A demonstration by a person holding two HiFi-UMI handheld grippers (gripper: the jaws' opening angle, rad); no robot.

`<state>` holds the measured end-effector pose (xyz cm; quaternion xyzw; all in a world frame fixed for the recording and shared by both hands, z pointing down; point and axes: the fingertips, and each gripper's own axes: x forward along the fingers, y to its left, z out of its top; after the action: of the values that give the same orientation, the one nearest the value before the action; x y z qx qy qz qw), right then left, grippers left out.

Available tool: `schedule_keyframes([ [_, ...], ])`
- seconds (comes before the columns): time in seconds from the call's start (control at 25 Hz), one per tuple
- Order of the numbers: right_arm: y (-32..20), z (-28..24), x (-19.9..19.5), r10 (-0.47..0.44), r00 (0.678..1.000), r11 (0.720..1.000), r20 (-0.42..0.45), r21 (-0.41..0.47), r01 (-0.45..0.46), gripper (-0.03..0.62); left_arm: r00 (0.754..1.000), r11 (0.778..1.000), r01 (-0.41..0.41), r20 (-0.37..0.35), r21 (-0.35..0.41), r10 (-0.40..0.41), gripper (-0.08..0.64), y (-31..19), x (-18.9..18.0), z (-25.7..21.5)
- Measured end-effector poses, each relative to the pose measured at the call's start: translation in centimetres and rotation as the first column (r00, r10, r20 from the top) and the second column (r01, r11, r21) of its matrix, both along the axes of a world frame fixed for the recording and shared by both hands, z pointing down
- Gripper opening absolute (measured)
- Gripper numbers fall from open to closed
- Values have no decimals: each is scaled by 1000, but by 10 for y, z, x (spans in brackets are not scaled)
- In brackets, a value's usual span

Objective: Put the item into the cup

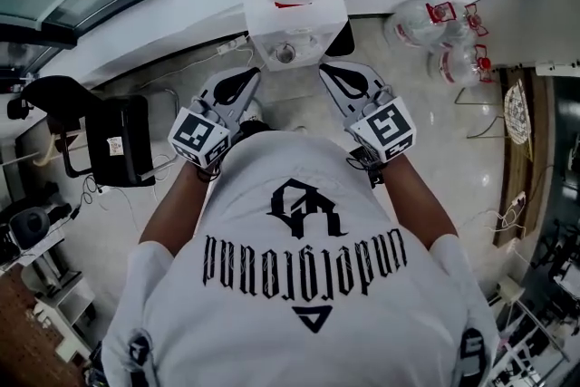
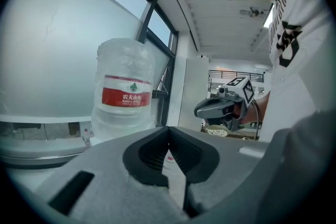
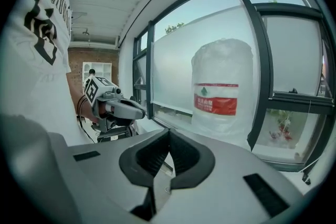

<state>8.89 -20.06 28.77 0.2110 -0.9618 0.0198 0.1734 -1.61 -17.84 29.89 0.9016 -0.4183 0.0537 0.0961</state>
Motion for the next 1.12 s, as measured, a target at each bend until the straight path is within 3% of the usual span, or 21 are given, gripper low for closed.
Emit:
schedule_keyframes([
  [0.32,5,-22,16,33,998,999,61,18,-34,14,999,996,43,18,75,-44,12,10,1,-37],
  [0.8,23,-28,17,-10,998,1000,65,9,9,14,993,992,115,0,48,-115,12,47,-14,-51],
  [1.12,46,-34,-14,23,998,1000,66,16,-24,14,997,995,82,7,62,-82,12,69,-50,-57],
])
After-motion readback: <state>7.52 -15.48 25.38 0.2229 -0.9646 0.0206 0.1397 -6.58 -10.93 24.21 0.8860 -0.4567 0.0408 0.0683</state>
